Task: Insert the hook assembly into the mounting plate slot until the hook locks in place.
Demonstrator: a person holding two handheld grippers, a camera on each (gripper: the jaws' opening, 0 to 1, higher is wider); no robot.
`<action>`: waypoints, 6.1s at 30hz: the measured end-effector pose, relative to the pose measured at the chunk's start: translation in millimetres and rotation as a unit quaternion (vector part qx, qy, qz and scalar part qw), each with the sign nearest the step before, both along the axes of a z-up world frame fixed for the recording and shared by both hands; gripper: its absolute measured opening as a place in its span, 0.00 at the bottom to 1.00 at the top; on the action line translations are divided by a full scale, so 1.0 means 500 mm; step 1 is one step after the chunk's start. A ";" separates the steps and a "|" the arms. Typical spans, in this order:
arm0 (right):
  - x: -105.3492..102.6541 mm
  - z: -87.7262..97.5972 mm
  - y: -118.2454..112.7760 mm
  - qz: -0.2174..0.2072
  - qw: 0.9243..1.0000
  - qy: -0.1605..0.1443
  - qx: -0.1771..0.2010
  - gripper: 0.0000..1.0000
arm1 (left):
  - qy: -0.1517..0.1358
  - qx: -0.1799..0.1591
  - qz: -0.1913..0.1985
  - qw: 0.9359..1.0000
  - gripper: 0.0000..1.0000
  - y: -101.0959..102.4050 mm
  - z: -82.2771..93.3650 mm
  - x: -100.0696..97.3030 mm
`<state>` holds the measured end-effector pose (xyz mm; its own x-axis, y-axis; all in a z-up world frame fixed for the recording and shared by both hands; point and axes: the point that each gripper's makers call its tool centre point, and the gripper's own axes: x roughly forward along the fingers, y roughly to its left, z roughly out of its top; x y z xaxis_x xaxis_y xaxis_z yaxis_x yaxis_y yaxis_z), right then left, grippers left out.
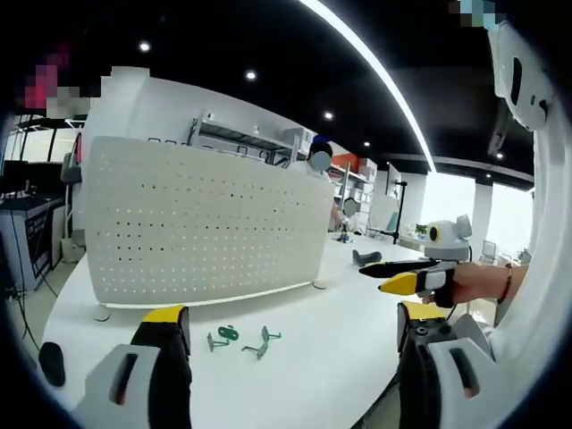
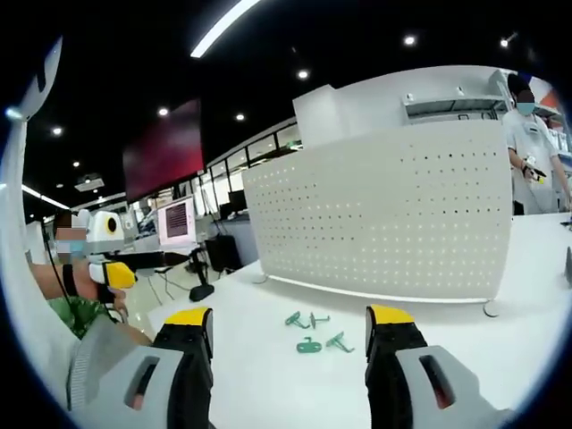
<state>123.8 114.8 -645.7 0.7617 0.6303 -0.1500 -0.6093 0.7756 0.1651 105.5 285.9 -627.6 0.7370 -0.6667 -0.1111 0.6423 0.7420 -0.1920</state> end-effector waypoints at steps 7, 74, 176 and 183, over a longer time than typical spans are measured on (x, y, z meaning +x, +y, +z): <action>-0.004 -0.008 0.008 0.005 1.000 0.005 0.000 0.68 | 0.008 -0.004 0.000 1.000 0.98 -0.008 -0.012 -0.006; -0.046 -0.036 0.018 -0.006 0.999 0.036 -0.014 0.61 | 0.092 0.024 -0.037 0.995 0.88 -0.045 -0.135 0.021; -0.022 -0.072 -0.015 -0.030 0.998 0.064 0.001 0.60 | 0.209 0.202 0.018 0.957 0.48 0.005 -0.387 0.267; -0.022 -0.073 -0.013 -0.029 0.997 0.065 -0.001 0.60 | 0.204 0.202 0.020 0.958 0.45 0.000 -0.393 0.281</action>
